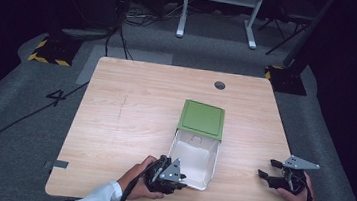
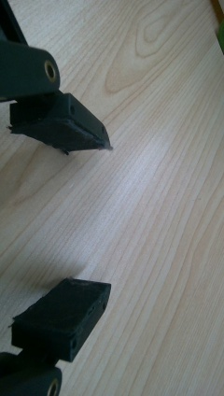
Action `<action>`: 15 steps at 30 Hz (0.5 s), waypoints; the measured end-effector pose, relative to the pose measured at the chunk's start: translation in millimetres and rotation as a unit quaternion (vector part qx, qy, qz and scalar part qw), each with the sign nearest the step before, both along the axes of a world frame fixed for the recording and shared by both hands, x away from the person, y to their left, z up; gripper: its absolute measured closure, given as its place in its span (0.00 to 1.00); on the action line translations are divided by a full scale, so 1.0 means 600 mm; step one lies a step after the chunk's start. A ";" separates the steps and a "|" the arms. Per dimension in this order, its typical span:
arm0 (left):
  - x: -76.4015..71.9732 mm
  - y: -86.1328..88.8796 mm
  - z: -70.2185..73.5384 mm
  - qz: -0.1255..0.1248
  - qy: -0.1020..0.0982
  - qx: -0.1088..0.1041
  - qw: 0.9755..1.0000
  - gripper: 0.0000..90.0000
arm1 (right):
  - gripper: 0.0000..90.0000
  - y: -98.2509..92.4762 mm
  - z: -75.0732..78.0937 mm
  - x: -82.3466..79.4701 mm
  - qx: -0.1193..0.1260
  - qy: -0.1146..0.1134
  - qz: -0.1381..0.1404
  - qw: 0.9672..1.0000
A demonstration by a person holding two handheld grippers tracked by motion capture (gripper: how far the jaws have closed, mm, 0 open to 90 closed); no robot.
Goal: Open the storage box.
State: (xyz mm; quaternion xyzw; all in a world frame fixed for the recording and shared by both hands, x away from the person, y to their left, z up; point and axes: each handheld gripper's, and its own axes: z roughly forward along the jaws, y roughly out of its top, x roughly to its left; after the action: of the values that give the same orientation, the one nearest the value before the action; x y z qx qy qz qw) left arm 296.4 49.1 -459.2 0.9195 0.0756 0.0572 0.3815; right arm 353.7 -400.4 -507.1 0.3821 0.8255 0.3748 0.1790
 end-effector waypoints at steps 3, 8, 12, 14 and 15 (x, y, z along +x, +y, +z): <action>-0.004 0.000 0.002 -0.003 -0.001 -0.002 1.000 0.79 | 0.28 0.000 0.000 0.000 0.000 0.000 0.000 1.000; -0.012 0.005 0.012 -0.007 -0.003 -0.014 1.000 0.74 | 0.28 0.000 0.000 0.000 0.000 0.000 0.000 1.000; -0.018 0.011 0.030 -0.012 -0.009 -0.035 0.999 0.72 | 0.28 0.000 0.000 0.000 0.000 0.000 0.000 1.000; -0.021 0.012 0.040 -0.016 -0.019 -0.039 0.999 0.72 | 0.28 0.000 0.000 0.000 0.000 0.000 0.000 1.000; -0.023 0.014 0.045 -0.014 -0.022 -0.041 0.999 0.72 | 0.28 0.000 0.000 0.000 0.000 0.000 0.000 1.000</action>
State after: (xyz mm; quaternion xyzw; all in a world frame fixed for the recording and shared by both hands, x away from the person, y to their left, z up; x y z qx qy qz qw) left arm 282.8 57.5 -432.2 0.9027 0.0565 0.0687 0.4210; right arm 353.7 -400.4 -507.1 0.3822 0.8254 0.3749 0.1789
